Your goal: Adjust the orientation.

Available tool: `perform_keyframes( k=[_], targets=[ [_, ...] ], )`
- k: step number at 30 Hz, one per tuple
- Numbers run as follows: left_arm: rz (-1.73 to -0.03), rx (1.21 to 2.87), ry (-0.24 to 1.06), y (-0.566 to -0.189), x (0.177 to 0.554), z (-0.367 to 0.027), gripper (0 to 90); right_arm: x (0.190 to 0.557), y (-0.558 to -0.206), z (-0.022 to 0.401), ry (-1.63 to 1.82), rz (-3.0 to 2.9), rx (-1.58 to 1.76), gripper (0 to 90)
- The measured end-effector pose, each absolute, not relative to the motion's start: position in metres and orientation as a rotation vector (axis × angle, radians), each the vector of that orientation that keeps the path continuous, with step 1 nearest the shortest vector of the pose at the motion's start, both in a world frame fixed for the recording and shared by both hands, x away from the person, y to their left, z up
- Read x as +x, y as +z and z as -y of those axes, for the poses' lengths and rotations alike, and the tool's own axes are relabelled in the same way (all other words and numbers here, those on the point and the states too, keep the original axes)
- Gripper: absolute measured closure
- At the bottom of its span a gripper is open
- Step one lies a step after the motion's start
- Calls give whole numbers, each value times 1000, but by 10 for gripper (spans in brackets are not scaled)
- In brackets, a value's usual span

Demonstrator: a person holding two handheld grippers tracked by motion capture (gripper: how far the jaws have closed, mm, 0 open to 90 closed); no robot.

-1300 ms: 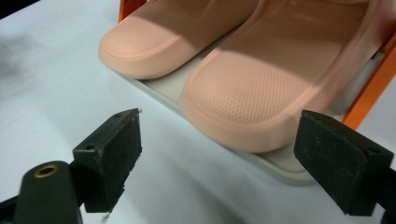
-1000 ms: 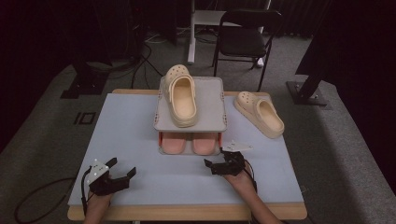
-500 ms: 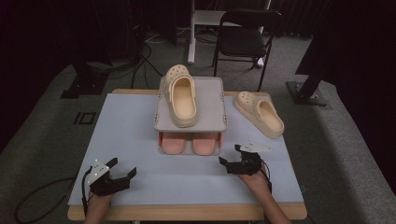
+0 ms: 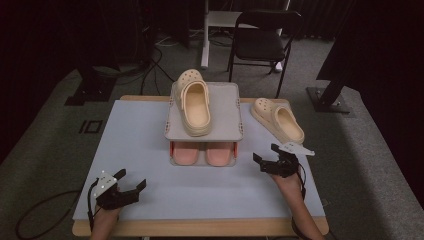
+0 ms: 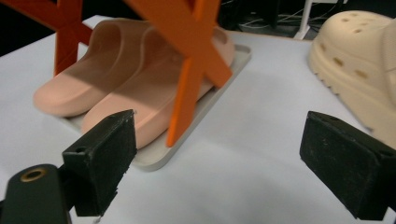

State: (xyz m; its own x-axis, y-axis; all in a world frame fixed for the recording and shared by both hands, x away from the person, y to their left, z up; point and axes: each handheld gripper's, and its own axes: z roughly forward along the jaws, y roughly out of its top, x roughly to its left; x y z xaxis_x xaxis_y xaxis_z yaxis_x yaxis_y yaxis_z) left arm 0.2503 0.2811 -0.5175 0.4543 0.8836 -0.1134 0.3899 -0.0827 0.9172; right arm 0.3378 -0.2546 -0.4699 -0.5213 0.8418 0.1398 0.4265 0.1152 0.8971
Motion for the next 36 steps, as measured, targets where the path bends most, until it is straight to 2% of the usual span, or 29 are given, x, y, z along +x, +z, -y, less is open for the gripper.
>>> perform_keyframes(
  k=[17, 36],
  targets=[
    [-1107, 1682, 603, -518, 251, -281, 82, 378, -465, 287, 1319, -1889, 1309, 120],
    [-1110, 1673, 596, -518, 249, -281, 82, 409, -467, 296, 1261, -1857, 1372, 122]
  ],
)
